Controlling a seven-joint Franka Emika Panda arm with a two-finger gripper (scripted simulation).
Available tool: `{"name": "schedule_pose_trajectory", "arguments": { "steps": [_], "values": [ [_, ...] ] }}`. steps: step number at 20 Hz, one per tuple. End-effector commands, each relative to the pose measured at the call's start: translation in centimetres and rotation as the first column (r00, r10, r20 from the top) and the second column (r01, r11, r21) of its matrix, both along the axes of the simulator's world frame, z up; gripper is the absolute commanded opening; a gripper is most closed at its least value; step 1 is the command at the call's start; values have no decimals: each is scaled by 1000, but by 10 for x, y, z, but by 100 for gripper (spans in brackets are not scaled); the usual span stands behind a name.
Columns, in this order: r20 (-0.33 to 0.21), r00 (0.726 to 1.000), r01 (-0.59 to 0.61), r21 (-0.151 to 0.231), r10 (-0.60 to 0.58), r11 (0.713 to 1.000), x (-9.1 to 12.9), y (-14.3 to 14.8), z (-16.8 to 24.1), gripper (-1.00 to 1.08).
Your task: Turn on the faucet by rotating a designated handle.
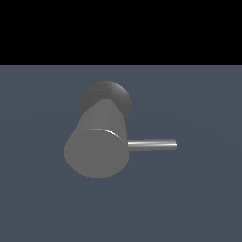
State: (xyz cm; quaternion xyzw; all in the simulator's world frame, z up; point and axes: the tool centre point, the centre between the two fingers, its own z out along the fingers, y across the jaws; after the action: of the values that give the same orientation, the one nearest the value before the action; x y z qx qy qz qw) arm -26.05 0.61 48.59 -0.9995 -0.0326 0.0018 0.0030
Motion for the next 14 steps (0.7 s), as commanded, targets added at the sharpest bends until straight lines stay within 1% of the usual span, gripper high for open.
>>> {"name": "schedule_pose_trajectory", "arguments": {
  "steps": [1,5,8,11,14],
  "values": [
    [0,1000,0,0,0,1000,0,0,0,-100],
    [10,1000,-2,7,2,1000,2,0,4,-100],
    [29,1000,-6,28,5,1000,5,0,10,-100],
    [47,999,-9,62,6,998,6,-1,14,-100],
    [71,997,-14,113,6,993,7,-3,17,-100]
  ]
}}
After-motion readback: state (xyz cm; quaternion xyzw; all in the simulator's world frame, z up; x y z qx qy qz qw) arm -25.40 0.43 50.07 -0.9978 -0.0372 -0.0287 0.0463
